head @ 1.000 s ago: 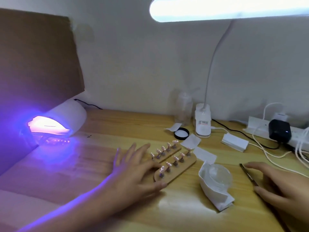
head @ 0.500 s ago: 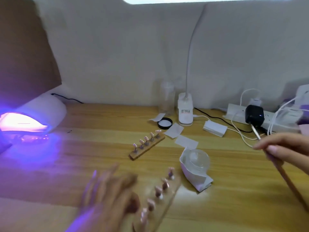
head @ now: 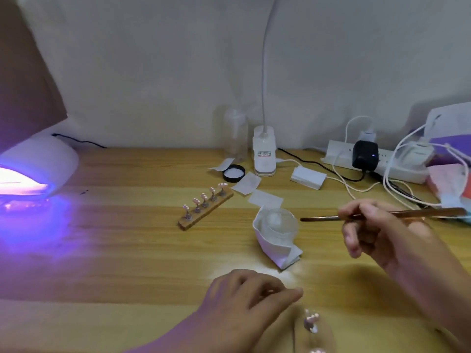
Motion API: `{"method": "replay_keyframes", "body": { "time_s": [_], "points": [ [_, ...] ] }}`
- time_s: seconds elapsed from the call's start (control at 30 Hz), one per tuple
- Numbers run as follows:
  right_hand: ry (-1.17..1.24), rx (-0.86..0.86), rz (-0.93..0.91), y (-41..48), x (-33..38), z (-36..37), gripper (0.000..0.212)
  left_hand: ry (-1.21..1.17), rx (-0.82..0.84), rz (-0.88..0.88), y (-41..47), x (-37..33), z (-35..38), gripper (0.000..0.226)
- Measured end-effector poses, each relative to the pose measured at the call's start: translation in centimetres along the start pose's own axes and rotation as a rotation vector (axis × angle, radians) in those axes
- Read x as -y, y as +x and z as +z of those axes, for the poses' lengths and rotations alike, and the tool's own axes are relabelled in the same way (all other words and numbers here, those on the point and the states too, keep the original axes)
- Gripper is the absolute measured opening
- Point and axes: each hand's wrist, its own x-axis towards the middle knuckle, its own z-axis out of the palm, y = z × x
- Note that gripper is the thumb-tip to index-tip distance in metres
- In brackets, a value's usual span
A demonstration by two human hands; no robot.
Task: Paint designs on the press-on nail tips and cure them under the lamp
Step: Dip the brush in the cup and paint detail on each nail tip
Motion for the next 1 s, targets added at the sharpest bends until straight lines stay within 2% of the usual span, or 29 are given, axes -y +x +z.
{"method": "replay_keyframes", "body": {
  "time_s": [0.03, 0.1, 0.13, 0.23, 0.37, 0.53, 0.63, 0.77, 1.0],
  "points": [
    [-0.013, -0.048, -0.002, -0.1, 0.0, 0.1, 0.024, 0.039, -0.012, 0.028, 0.4, -0.3, 0.1, 0.035],
    [-0.01, -0.101, 0.005, -0.1, 0.1, 0.2, 0.02, 0.051, 0.114, 0.278, 1.3, 0.0, -0.3, 0.054],
    [-0.003, -0.115, 0.0, -0.1, 0.2, 0.2, 0.018, 0.041, 0.154, 0.304, 1.9, 0.0, -0.9, 0.057],
    [-0.031, -0.159, -0.046, -0.2, 0.1, 0.1, 0.017, 0.078, 0.191, 0.267, 2.4, 0.1, -2.3, 0.053],
    [-0.052, -0.179, -0.133, -0.3, -0.6, -0.1, 0.011, 0.105, 0.095, 0.311, 2.2, 0.6, -1.6, 0.043],
    [0.083, -0.157, -0.121, -0.1, -1.6, -0.2, 0.019, -0.194, 0.033, 0.199, 2.4, -0.2, -0.5, 0.044],
    [0.078, -0.167, -0.101, 0.0, -1.6, -0.1, 0.013, -0.206, 0.027, 0.212, 3.1, -0.9, 0.3, 0.037],
    [0.012, -0.188, -0.091, 0.0, -1.7, 0.0, 0.017, -0.242, 0.006, 0.177, 3.2, -1.2, 0.4, 0.025],
    [-0.037, -0.12, -0.102, 0.1, -1.8, 0.1, 0.023, -0.302, -0.003, 0.046, 3.1, -0.9, 0.0, 0.025]
  ]
}}
